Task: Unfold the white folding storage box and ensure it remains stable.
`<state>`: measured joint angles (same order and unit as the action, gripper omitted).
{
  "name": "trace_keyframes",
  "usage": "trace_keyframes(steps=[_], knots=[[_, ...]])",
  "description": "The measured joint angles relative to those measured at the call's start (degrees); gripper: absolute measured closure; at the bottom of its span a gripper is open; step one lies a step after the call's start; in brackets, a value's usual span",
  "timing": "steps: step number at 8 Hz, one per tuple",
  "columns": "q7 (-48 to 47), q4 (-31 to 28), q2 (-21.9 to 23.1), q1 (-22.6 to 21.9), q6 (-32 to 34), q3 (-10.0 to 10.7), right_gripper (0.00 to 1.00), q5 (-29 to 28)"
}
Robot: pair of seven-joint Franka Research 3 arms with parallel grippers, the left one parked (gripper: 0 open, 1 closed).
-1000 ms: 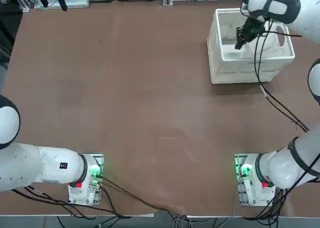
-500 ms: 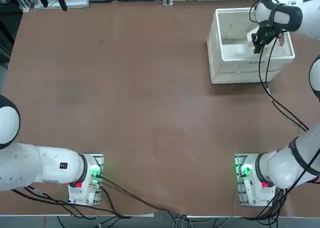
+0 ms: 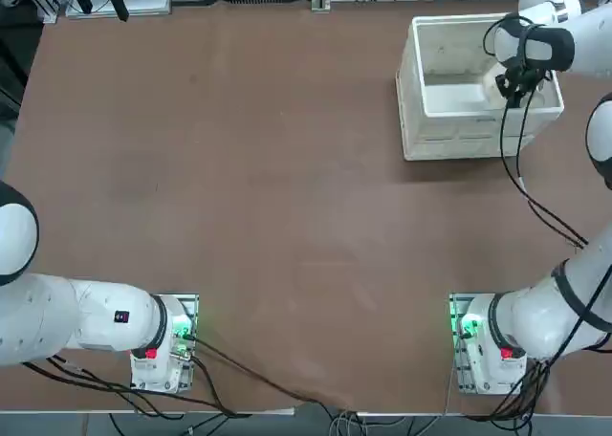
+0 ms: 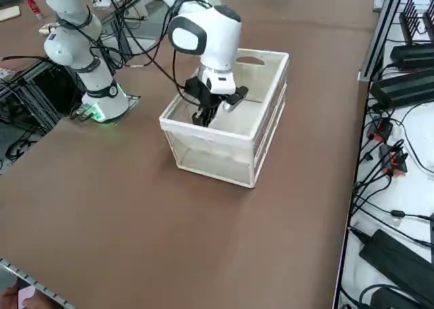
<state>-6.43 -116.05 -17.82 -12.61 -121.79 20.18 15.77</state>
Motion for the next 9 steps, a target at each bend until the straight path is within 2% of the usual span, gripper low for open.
trace_keyframes(steps=[1, 6, 7, 8, 9], knots=[[0.00, -0.28, -0.86, 1.09, -1.15, 0.01, 0.99, 0.71], [-5.33, 0.34, -2.88, 0.31, -1.96, -0.92, 0.99, 7.84], [-5.34, 2.22, -1.98, -0.13, 0.25, -0.90, 0.99, 7.53], [-5.28, 5.01, -0.42, -1.21, 4.55, -0.93, 0.99, 4.79], [-4.73, 8.24, 1.52, -2.95, 9.27, -1.00, 0.99, -0.27]])
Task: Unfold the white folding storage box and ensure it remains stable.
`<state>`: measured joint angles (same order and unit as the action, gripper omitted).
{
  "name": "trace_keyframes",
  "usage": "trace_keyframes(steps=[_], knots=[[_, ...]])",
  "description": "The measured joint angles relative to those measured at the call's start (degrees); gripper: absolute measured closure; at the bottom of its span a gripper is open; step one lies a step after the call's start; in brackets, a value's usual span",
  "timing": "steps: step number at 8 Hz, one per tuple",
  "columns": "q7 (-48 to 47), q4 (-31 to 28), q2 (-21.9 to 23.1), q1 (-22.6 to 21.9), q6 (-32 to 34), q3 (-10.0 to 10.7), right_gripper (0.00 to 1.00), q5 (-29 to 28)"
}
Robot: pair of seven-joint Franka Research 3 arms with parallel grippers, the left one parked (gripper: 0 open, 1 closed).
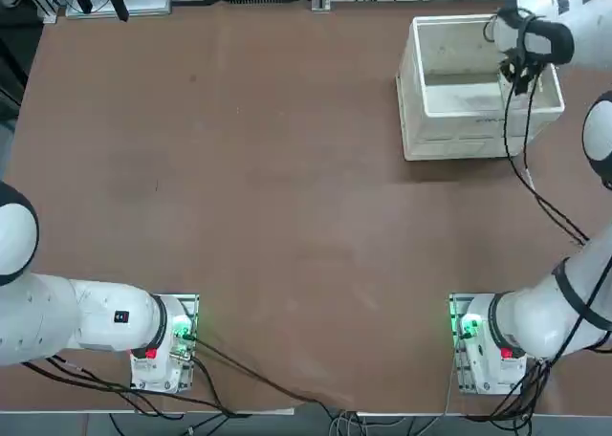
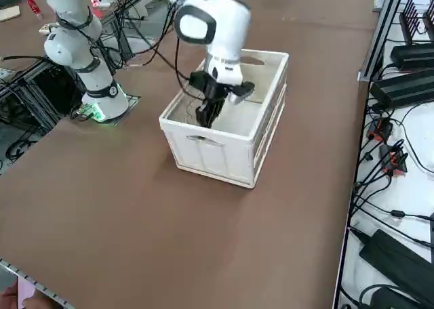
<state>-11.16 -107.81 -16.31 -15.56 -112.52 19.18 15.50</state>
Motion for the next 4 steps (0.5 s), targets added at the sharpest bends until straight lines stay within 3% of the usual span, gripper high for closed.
trace_keyframes(steps=[3, 4], knots=[[9.38, 9.16, 7.01, -1.76, 12.78, 0.15, 0.96, -11.34], [12.22, 12.16, 8.91, -1.54, 16.90, 0.45, 0.81, -12.70]])
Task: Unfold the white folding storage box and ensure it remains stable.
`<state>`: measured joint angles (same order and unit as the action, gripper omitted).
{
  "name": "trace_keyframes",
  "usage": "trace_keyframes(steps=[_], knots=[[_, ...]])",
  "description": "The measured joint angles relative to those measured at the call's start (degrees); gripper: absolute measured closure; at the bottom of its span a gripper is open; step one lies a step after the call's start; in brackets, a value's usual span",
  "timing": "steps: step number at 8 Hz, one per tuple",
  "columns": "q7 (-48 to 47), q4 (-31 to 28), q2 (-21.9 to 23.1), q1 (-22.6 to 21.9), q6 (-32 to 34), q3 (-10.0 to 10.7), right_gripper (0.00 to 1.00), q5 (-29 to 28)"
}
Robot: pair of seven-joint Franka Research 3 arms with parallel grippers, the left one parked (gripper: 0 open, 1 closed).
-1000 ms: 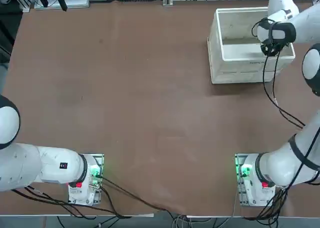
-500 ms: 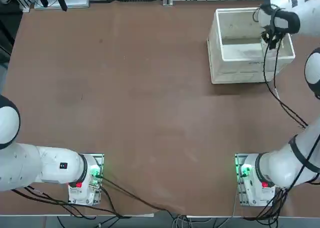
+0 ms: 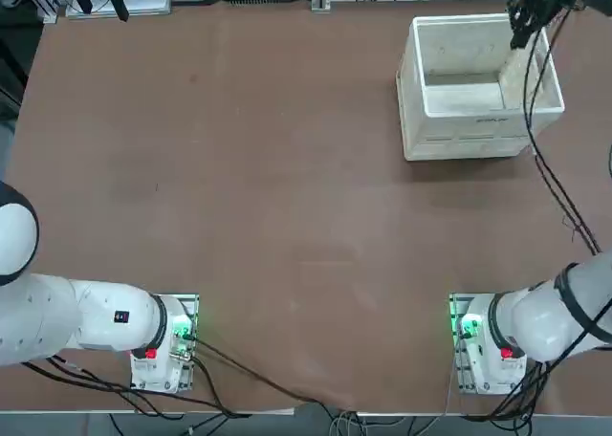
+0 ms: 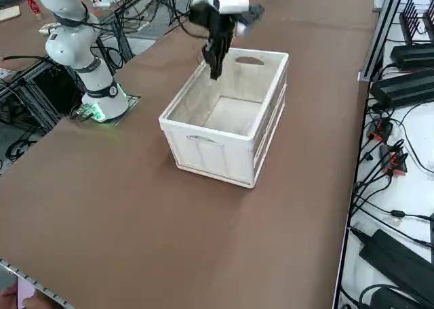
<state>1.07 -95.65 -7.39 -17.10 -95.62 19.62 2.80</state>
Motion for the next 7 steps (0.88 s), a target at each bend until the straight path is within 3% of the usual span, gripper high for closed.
trace_keyframes(steps=[4, 6, 7], knots=[[2.30, 7.01, 5.20, 0.36, 7.31, 0.11, 0.02, -2.65], [2.30, 7.20, 8.49, 0.39, 8.10, -0.27, 0.00, -2.71], [2.30, 7.20, 9.72, 1.52, 8.32, -1.71, 0.00, -2.71]])
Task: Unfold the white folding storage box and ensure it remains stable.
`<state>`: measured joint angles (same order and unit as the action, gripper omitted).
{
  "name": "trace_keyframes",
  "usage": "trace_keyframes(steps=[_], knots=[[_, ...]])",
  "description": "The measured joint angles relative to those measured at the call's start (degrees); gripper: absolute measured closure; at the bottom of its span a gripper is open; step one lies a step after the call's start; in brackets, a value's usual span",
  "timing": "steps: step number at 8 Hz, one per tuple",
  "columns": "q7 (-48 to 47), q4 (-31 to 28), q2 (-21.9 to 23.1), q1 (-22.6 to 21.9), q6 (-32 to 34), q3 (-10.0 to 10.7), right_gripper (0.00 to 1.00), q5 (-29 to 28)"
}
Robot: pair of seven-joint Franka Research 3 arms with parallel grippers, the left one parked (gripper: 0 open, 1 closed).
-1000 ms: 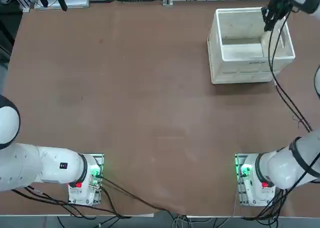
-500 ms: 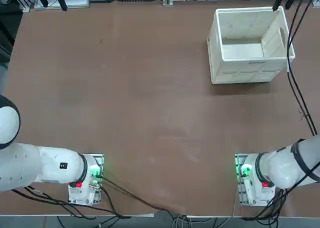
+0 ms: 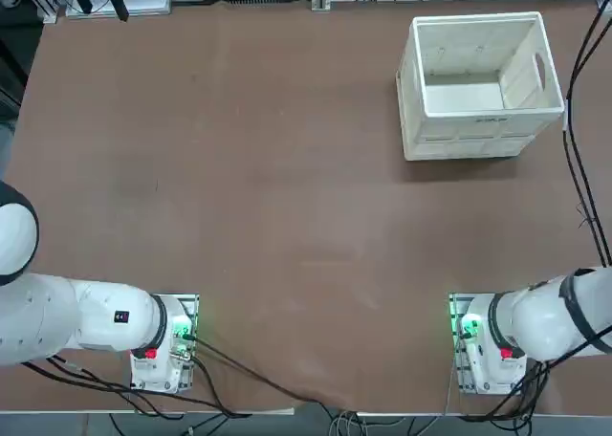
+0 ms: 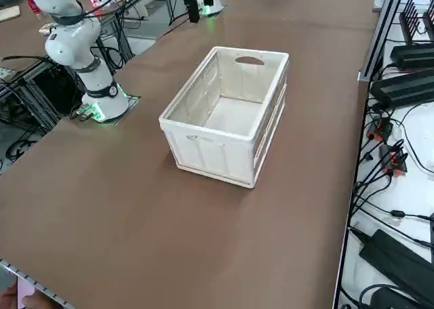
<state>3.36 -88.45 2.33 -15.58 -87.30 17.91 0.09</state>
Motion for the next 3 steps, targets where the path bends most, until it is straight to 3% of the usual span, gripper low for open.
trace_keyframes(steps=[2, 3], knots=[[0.00, -0.38, 1.54, 8.46, 0.79, -9.41, 0.00, 0.00], [0.00, -1.05, 2.21, 11.38, 1.28, -12.92, 0.00, 0.00]])
